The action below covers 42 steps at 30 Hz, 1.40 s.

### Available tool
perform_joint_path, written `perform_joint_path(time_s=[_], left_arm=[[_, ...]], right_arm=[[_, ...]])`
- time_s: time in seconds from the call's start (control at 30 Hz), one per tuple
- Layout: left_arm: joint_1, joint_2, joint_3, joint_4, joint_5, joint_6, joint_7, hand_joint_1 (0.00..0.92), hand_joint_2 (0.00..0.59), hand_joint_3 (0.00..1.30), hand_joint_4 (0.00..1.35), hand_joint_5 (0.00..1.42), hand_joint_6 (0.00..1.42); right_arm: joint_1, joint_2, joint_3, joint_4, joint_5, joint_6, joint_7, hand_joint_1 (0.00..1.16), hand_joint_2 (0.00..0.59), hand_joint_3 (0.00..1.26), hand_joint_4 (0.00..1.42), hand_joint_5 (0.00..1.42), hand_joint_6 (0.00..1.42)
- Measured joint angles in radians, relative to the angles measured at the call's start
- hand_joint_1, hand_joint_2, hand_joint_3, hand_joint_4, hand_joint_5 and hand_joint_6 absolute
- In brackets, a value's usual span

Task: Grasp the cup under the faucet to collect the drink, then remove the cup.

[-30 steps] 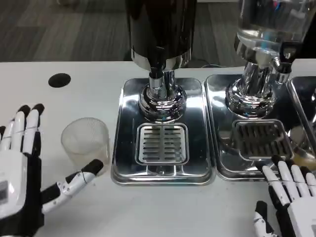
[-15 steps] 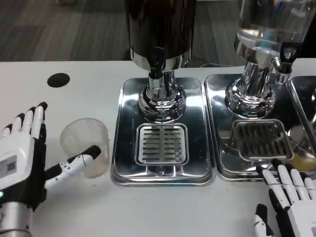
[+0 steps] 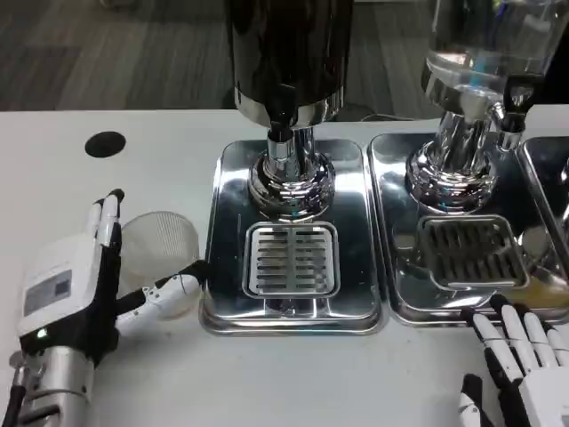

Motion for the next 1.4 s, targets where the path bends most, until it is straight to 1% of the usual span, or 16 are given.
perform_joint_path(time_s=[0.13,0.2,0.27,0.33,0.4,0.43,0.5,0.57,0.63,0.67,0.77,0.9,0.97,1.2,1.3,1.4], left_arm=[[-0.018,-0.003,-0.01,0.017,0.0,0.006,0.004,0.065,0.037,0.08,0.05,0.31,0.38],[-0.027,-0.004,-0.013,0.023,0.0,0.013,0.008,0.078,0.038,0.11,0.09,0.36,0.43],[-0.032,-0.004,-0.019,0.024,0.001,0.022,0.012,0.104,0.048,0.18,0.13,0.43,0.51],[-0.034,-0.004,-0.021,0.025,0.0,0.024,0.015,0.13,0.058,0.24,0.19,0.51,0.64],[-0.039,-0.004,-0.022,0.029,0.0,0.028,0.022,0.162,0.067,0.3,0.27,0.61,0.81],[-0.039,-0.004,-0.022,0.029,0.0,0.03,0.023,0.202,0.072,0.36,0.32,0.68,0.92],[-0.041,-0.004,-0.023,0.029,0.0,0.036,0.037,0.243,0.082,0.46,0.42,0.8,1.09],[-0.041,-0.006,-0.025,0.029,0.001,0.043,0.043,0.3,0.091,0.57,0.53,0.89,1.19],[-0.041,-0.007,-0.027,0.029,0.001,0.046,0.046,0.321,0.083,0.6,0.58,0.93,1.24],[-0.041,-0.008,-0.029,0.029,0.003,0.051,0.05,0.356,0.079,0.62,0.6,0.94,1.26],[-0.041,-0.015,-0.032,0.029,0.006,0.061,0.064,0.39,0.062,0.65,0.64,0.96,1.3],[-0.041,-0.027,-0.036,0.03,0.008,0.07,0.089,0.476,0.043,0.71,0.72,1.01,1.37],[-0.041,-0.033,-0.039,0.035,0.009,0.07,0.106,0.5,0.039,0.74,0.74,1.02,1.4],[-0.031,-0.048,-0.046,0.042,0.007,0.074,0.171,0.511,0.027,0.77,0.78,1.02,1.41],[-0.022,-0.053,-0.048,0.042,0.007,0.074,0.194,0.457,0.041,0.75,0.78,1.04,1.41],[-0.008,-0.059,-0.049,0.042,0.007,0.068,0.222,0.434,0.046,0.74,0.77,1.03,1.42]], right_arm=[[0.0,0.0,-0.001,0.003,0.006,-0.01,0.0,0.14,0.555,0.15,0.0,0.0,0.05],[0.0,0.0,-0.001,0.005,0.013,-0.013,0.0,0.14,0.555,0.15,0.0,0.0,0.05],[0.0,0.0,-0.002,0.009,0.017,-0.014,0.0,0.14,0.555,0.15,0.0,0.0,0.05],[0.0,0.0,-0.002,0.01,0.019,-0.016,0.0,0.14,0.555,0.15,0.0,0.0,0.06],[-0.002,0.0,-0.002,0.014,0.019,-0.022,0.0,0.14,0.548,0.16,0.0,0.0,0.06],[-0.004,0.0,-0.002,0.016,0.02,-0.027,0.0,0.14,0.546,0.16,0.0,0.0,0.06],[-0.007,0.0,-0.003,0.02,0.021,-0.029,0.0,0.13,0.545,0.16,0.0,0.0,0.07],[-0.011,0.0,-0.003,0.023,0.024,-0.032,0.0,0.13,0.545,0.16,0.0,0.0,0.07],[-0.014,0.0,-0.003,0.024,0.025,-0.034,0.0,0.13,0.545,0.16,0.0,0.0,0.07],[-0.015,0.0,-0.003,0.024,0.025,-0.037,0.0,0.13,0.545,0.17,0.0,0.0,0.07],[-0.015,0.0,-0.003,0.026,0.027,-0.042,0.0,0.13,0.544,0.17,0.0,0.0,0.09],[-0.015,0.0,-0.006,0.03,0.031,-0.046,0.0,0.13,0.544,0.17,0.0,0.0,0.09],[-0.014,0.0,-0.009,0.033,0.035,-0.049,0.0,0.13,0.544,0.17,0.0,0.0,0.09],[-0.013,0.0,-0.014,0.042,0.041,-0.053,0.0,0.12,0.549,0.17,0.0,0.0,0.11],[-0.013,0.0,-0.014,0.043,0.045,-0.06,0.0,0.12,0.55,0.17,0.0,0.0,0.11],[-0.014,0.0,-0.015,0.044,0.046,-0.061,0.0,0.11,0.55,0.17,0.0,0.0,0.11]])
